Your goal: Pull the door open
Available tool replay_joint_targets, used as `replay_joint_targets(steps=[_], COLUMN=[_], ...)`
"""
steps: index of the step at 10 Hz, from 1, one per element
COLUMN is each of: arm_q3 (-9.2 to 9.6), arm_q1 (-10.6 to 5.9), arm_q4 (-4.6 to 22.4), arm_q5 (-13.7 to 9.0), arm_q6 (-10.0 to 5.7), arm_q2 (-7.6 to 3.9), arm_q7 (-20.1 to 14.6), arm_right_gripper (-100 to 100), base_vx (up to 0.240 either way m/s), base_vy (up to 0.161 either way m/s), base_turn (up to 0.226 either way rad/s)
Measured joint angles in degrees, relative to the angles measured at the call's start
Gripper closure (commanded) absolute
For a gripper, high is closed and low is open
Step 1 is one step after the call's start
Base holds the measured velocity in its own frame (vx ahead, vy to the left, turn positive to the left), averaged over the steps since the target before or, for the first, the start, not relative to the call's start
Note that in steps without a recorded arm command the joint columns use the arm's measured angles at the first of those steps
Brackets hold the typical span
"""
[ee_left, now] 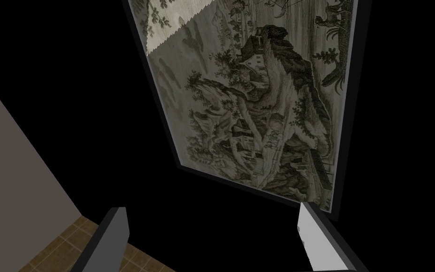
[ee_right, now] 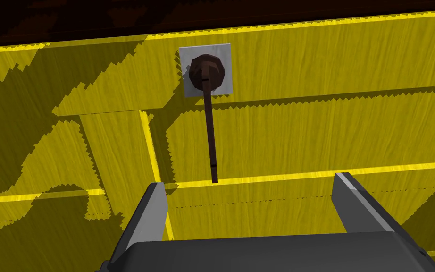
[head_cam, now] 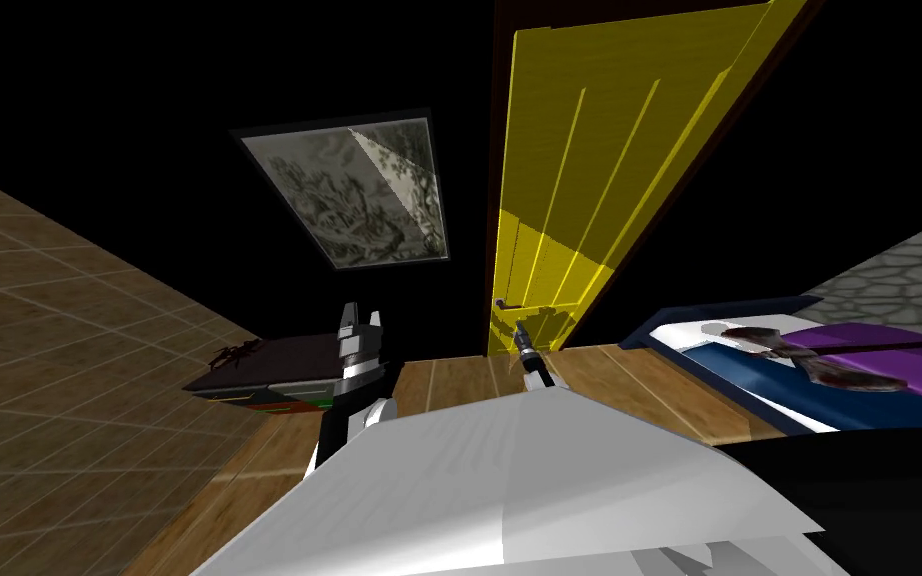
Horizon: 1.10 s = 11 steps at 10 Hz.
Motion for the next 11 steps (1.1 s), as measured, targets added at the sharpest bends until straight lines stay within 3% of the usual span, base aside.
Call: replay_joint_targets(steps=[3, 5, 6, 8, 10, 11], arm_q3=[-0.03, -0.06, -0.49, -1.35, -2.65, -3.06], arm_q1=[-1.6, -1.97, -2.31, -1.33, 0.78, 1.15], arm_q4=[4.4, 5.5, 7.3, 7.8, 5.7, 6.1], arm_q5=[-0.6, -0.8, -1.1, -1.6, -2.4, -2.6], arm_q6=[-1.13, -1.28, -2.19, -3.17, -2.58, -2.9], arm_q2=[-0.26, -0.25, -1.15, -2.19, -3.04, -3.73], arm_q7=[-0.4, -0.4, -1.1, -2.0, -2.4, -2.9], arm_right_gripper=[-100, -100, -100, -100, -100, -100], base_vx=[0.066, 0.071, 0.154, 0.187, 0.202, 0.135], base_vy=[-0.114, -0.023, 0.034, 0.014, -0.001, -0.019], base_turn=[0.125, 0.099, 0.197, 0.174, 0.174, 0.17])
